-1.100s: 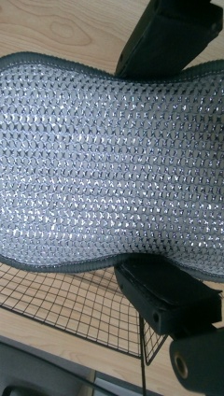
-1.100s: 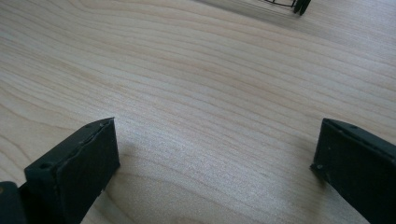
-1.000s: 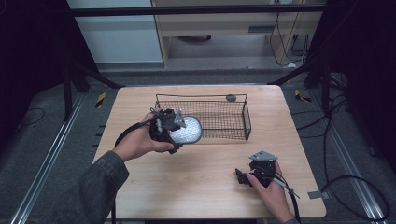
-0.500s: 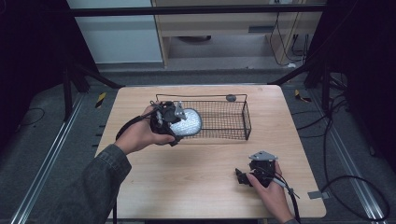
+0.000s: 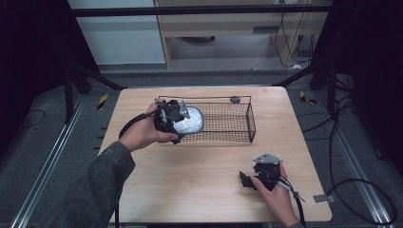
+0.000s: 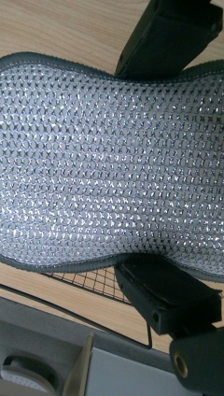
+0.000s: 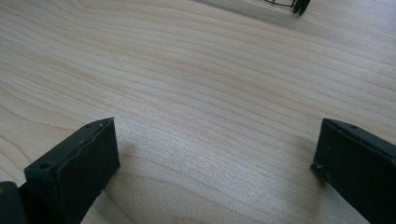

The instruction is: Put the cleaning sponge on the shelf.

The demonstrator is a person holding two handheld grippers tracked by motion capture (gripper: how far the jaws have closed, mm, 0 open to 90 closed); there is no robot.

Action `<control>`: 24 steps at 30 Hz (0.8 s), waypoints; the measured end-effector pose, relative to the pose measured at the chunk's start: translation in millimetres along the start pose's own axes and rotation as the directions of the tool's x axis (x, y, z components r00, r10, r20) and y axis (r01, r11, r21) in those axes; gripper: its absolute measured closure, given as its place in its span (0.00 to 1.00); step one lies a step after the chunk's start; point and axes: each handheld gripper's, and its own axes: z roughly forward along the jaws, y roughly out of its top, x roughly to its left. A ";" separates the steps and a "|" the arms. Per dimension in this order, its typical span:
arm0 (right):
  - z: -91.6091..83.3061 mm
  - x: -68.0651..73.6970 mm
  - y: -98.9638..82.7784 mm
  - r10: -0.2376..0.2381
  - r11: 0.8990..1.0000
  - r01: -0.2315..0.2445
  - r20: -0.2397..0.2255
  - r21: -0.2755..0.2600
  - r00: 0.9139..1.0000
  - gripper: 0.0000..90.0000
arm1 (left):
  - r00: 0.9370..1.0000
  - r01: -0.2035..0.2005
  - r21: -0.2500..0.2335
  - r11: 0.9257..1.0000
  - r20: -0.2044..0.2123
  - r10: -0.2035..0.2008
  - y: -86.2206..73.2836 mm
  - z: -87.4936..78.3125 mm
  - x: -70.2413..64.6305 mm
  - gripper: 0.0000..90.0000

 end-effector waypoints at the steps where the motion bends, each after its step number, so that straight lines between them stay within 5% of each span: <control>1: 0.0 0.1 0.0 0.001 1.000 -0.001 0.000 0.001 1.000 0.00 | 1.000 -0.002 -0.006 1.000 -0.001 0.002 0.0 0.5 0.7 0.09; 7: 0.0 0.1 0.0 0.001 1.000 -0.001 0.000 0.002 1.000 0.00 | 0.998 -0.059 -0.018 0.998 0.002 0.059 -0.3 2.1 6.1 0.09; 24: 0.1 0.1 0.1 -0.001 1.000 0.001 0.004 0.001 1.000 0.00 | 0.992 -0.119 -0.011 0.993 -0.053 0.118 4.3 20.3 15.7 0.09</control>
